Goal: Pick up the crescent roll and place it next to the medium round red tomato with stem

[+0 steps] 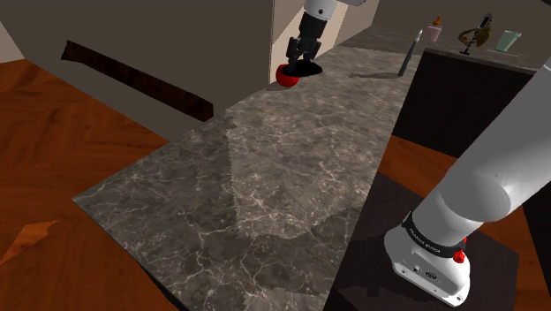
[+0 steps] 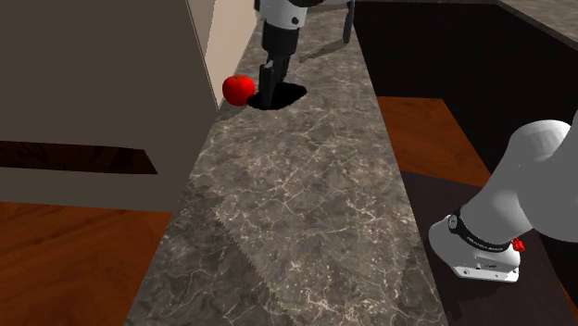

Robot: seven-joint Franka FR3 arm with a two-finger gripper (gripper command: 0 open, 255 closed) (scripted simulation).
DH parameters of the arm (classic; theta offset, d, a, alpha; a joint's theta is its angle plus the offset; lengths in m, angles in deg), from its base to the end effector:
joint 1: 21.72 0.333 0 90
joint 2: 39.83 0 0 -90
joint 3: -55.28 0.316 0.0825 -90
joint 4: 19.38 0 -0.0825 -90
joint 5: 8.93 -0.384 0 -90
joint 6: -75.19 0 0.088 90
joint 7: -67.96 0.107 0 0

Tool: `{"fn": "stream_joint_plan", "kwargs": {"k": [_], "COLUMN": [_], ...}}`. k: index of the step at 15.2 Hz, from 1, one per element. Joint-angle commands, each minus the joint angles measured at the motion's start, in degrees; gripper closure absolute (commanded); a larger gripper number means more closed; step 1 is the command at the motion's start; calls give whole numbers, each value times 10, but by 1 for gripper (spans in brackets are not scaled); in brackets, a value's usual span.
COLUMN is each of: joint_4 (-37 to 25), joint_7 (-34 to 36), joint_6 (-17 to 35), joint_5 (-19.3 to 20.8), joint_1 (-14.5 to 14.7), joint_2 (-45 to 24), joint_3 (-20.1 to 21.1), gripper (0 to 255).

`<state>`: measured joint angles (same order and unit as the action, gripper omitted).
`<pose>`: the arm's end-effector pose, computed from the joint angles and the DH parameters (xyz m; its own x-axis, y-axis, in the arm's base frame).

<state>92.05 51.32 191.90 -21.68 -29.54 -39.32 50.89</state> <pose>0.5564 -0.1079 0.4934 0.9890 -0.0256 0.1459 -0.0001 -0.9851 -0.1723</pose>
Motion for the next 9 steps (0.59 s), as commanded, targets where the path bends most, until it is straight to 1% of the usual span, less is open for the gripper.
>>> {"fn": "stream_joint_plan", "kwargs": {"k": [1, 4, 5, 9], "joint_4": [-33, -91, -98, -74], "joint_7": [-24, -56, -59, -66], "joint_6": [-11, -32, -34, -6], "joint_5": [-4, -12, -13, -17], "joint_1": [-11, -30, -32, -32], "joint_2": [-27, -72, -77, -82], "joint_3": [-12, -27, -28, -27], "gripper": [255, 255, 255, 255]}}
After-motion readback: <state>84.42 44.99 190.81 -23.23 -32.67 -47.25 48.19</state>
